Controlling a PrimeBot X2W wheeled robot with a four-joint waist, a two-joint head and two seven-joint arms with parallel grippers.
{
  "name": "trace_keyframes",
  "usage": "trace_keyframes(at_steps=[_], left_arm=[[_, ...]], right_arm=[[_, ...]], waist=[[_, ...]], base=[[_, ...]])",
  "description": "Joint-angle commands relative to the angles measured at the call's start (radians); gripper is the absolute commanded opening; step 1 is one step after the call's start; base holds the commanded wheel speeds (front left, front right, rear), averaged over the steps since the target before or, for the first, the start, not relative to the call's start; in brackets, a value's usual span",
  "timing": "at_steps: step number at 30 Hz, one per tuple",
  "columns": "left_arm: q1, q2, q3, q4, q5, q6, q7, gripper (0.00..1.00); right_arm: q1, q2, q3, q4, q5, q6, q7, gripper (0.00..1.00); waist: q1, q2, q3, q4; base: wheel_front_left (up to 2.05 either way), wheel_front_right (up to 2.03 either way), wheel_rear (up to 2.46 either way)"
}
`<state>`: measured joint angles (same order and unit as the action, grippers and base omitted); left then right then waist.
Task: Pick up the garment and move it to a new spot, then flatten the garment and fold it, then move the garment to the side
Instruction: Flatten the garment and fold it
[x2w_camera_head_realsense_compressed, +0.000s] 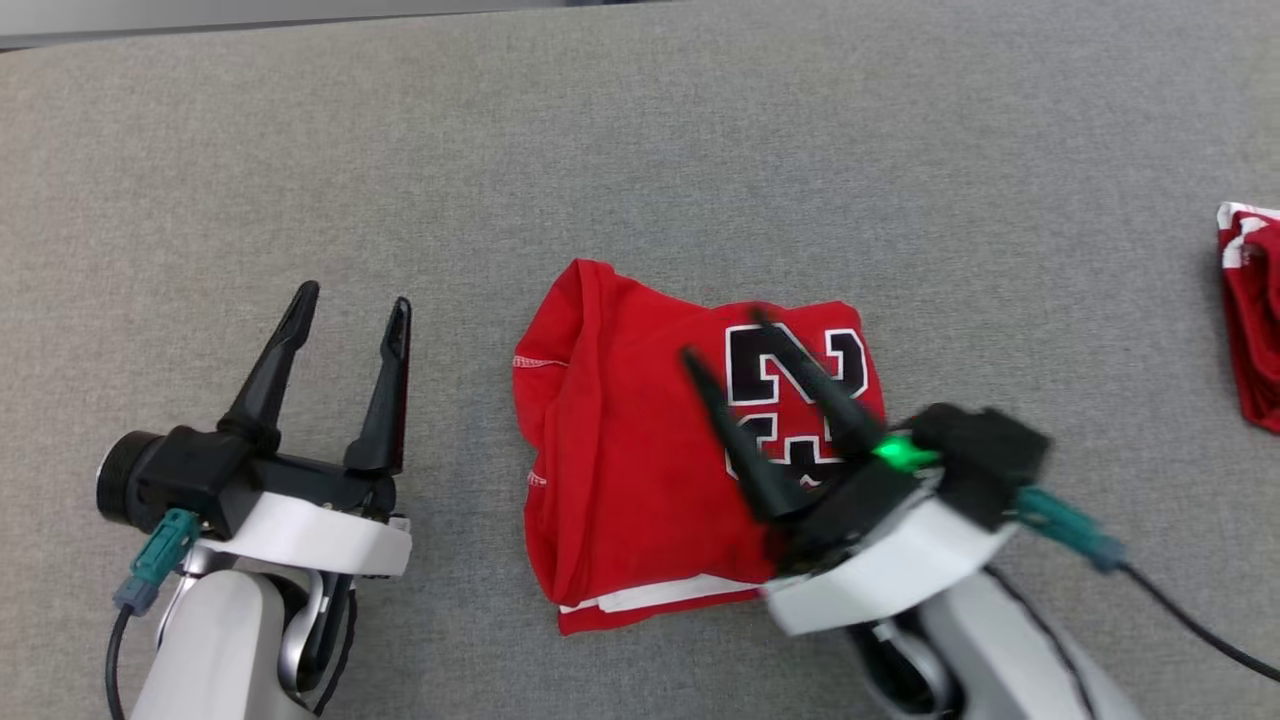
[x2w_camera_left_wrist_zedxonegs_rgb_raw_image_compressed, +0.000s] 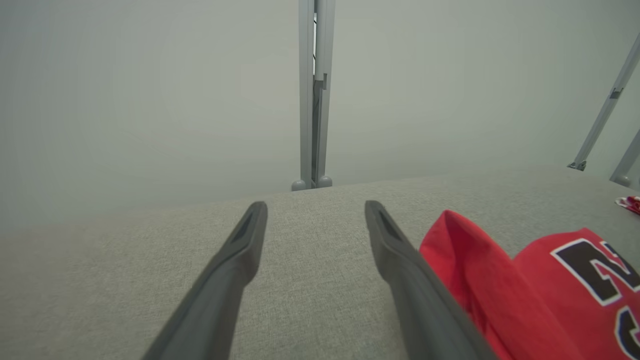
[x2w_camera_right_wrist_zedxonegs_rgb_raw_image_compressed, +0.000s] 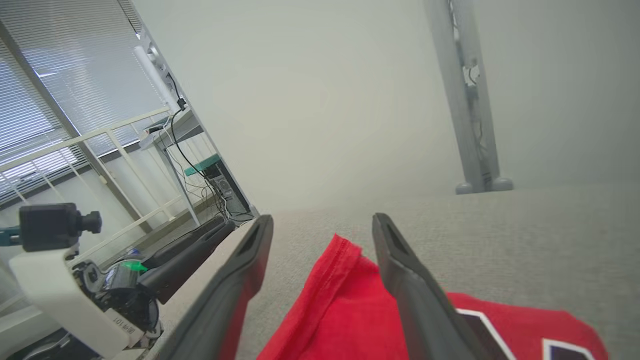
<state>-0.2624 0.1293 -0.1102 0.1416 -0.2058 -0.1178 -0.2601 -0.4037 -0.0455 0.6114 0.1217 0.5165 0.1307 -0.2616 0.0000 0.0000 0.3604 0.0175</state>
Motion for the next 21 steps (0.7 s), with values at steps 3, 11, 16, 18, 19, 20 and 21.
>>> trace_keyframes(at_steps=[3,11,16,18,19,20,21], left_arm=[[0.011,0.011,0.018,-0.009,0.015,0.009,-0.003,1.00],[0.049,0.023,0.040,-0.046,0.026,0.035,-0.003,1.00],[0.095,0.031,0.041,-0.077,0.031,0.051,0.000,1.00],[0.112,0.030,0.040,-0.094,0.028,0.058,0.010,1.00],[0.121,0.029,0.039,-0.101,0.028,0.061,0.012,1.00],[0.132,0.029,0.039,-0.108,0.027,0.064,0.018,1.00],[0.139,0.029,0.038,-0.114,0.026,0.066,0.021,1.00]], right_arm=[[0.067,-0.009,-0.158,-0.071,-0.080,0.000,-0.006,1.00],[0.166,-0.018,-0.466,-0.135,-0.211,0.000,0.036,1.00],[0.239,-0.039,-0.580,-0.135,-0.267,0.000,0.077,1.00],[0.266,-0.037,-0.606,-0.130,-0.270,0.000,0.090,1.00],[0.278,-0.038,-0.616,-0.127,-0.279,0.000,0.095,1.00],[0.287,-0.037,-0.624,-0.125,-0.278,0.000,0.098,1.00],[0.294,-0.036,-0.625,-0.124,-0.277,0.000,0.102,1.00]], waist=[[0.0000,0.0000,-0.014,-0.014],[0.0000,0.0000,-0.049,-0.022],[0.0000,0.0000,-0.075,-0.017],[0.0000,0.0000,-0.083,-0.015],[0.0000,0.0000,-0.088,-0.014],[0.0000,0.0000,-0.091,-0.014],[0.0000,0.0000,-0.094,-0.014]], base=[[0.00,0.00,0.00],[0.00,0.00,0.00],[0.00,0.00,0.00],[0.00,0.00,0.00],[0.00,0.00,0.00],[0.00,0.00,0.00],[0.00,0.00,0.00]])
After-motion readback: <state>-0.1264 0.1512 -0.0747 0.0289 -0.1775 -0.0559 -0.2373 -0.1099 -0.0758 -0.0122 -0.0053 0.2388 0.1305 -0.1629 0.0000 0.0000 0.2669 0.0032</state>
